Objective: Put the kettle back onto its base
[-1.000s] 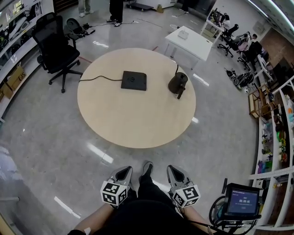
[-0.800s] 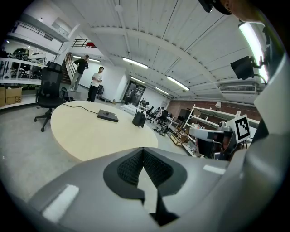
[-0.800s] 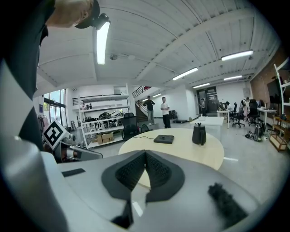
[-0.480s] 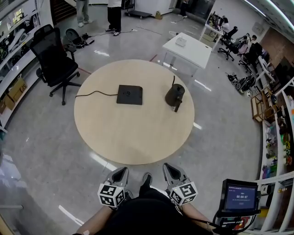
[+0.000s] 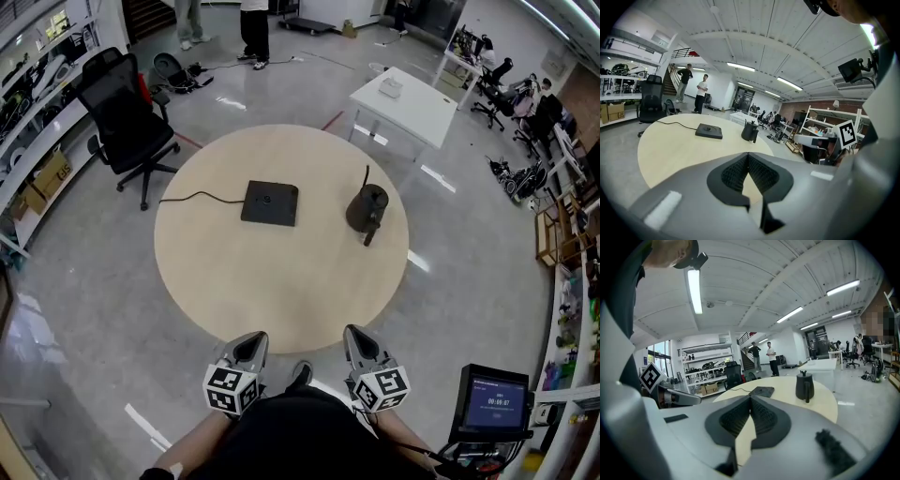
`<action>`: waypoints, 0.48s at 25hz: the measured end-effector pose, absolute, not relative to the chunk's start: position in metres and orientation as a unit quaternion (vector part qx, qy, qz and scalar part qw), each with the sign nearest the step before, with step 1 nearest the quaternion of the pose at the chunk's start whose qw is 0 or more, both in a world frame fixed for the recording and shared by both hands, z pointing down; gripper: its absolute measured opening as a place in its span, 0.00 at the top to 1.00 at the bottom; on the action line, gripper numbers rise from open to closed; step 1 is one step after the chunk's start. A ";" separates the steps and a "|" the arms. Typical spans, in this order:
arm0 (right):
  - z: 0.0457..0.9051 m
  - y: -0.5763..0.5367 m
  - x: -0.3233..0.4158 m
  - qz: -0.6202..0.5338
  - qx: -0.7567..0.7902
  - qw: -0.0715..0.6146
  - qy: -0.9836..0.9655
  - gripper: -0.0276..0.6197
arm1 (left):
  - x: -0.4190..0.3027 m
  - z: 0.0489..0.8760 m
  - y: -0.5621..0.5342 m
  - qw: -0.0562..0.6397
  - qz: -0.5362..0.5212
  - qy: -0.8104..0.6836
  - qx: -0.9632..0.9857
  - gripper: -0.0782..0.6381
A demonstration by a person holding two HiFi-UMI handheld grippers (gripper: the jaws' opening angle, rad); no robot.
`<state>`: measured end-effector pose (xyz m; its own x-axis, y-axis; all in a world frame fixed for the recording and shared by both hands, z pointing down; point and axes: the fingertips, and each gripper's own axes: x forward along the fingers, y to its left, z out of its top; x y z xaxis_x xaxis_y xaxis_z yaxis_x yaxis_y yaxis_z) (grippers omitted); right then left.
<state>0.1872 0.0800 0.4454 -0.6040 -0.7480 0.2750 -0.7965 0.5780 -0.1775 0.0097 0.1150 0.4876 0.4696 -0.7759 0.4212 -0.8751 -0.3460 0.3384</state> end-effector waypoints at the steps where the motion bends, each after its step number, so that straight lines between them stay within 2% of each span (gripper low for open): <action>1: 0.447 0.074 0.189 0.145 0.434 0.085 -0.885 0.96 | 0.010 0.487 0.111 0.266 0.094 -0.512 0.812 0.88; 12: 0.457 0.021 0.203 0.156 0.410 0.095 -0.893 0.96 | 0.011 0.488 0.080 0.277 0.096 -0.550 0.782 0.88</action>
<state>0.2026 0.0206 0.4567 -0.6449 -0.7034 0.2989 -0.7631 0.6142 -0.2010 0.0106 0.0800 0.4879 0.3773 -0.8071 0.4541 -0.9131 -0.2423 0.3280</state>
